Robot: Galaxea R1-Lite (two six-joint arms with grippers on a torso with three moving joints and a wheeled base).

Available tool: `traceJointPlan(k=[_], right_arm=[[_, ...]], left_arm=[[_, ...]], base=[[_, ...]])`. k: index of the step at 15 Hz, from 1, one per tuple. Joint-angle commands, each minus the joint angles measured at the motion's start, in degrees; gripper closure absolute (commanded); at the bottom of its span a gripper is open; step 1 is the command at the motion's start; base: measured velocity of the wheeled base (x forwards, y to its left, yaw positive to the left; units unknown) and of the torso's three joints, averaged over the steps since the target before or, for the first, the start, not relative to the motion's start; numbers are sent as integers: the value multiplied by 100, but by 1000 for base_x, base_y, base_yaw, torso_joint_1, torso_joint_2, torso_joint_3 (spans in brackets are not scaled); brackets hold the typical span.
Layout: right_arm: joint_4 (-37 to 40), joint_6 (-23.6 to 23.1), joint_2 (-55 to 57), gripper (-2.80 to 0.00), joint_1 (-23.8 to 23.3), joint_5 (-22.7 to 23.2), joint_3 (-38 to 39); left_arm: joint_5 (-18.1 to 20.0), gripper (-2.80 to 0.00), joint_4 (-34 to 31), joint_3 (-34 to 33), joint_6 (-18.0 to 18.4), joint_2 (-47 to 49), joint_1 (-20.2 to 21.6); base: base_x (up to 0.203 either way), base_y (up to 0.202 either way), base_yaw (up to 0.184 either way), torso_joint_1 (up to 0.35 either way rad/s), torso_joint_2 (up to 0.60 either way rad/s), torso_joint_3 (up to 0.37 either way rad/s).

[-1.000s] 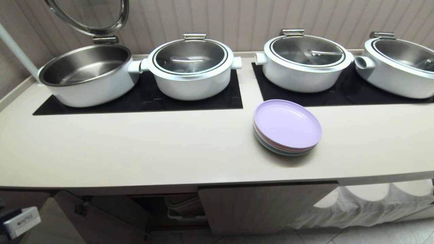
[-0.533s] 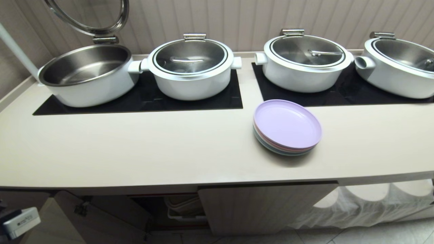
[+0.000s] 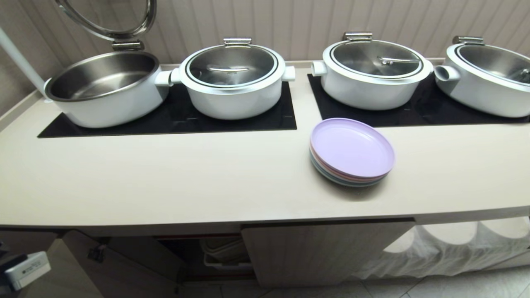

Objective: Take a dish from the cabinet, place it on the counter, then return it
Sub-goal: Put it back into the cabinet

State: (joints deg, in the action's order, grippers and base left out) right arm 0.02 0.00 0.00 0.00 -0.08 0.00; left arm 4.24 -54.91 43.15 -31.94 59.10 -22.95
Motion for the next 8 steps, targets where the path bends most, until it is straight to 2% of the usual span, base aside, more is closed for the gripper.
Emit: traceJointPlan(k=[1, 8], right_arm=[[-2, 0, 9, 0, 6, -1, 0], [-2, 0, 2, 0, 8, -1, 0]], left_arm=[[-2, 0, -29, 8, -23, 14, 2], [-20, 0, -29, 61, -15, 5, -7]], base=[[0, 0, 0, -124, 295, 149], [0, 0, 0, -145, 316, 160]])
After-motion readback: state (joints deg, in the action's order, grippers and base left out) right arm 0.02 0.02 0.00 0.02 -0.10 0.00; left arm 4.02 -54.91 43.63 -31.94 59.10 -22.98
